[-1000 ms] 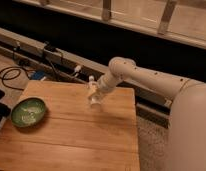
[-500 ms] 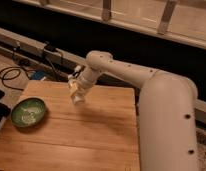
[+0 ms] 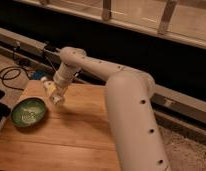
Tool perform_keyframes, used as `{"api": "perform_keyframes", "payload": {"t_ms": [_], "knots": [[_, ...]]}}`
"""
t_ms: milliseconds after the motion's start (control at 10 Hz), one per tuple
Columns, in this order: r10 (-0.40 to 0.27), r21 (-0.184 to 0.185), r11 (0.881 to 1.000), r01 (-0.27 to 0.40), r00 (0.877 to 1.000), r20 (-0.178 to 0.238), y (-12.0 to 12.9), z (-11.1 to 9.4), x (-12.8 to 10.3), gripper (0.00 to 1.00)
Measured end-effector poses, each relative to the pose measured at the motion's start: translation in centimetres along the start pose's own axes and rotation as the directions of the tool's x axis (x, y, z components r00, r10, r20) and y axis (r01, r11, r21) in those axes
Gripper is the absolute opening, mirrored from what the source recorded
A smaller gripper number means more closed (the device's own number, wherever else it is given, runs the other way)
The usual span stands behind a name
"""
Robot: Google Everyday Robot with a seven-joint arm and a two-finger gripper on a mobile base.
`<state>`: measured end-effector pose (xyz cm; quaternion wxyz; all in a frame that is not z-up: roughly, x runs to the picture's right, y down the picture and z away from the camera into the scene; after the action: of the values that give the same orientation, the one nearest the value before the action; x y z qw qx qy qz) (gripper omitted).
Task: Place the bottle in the ceramic bowl
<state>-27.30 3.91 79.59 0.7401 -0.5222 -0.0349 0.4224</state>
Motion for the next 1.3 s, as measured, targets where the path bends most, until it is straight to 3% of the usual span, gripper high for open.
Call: {"api": "perform_keyframes", "payload": {"t_ms": [200,800,1300], "knots": [[-0.044,-0.029,0.999,0.043,0.998,-0.038,1.7,1.4,-0.1,0.0],[-0.047,-0.029,0.998,0.046,0.998,-0.042,1.3,1.2,0.0,0.0],[-0.158,-0.052,0.987,0.153,0.98,-0.121,2.9,2.9,-4.1,0.0]]}}
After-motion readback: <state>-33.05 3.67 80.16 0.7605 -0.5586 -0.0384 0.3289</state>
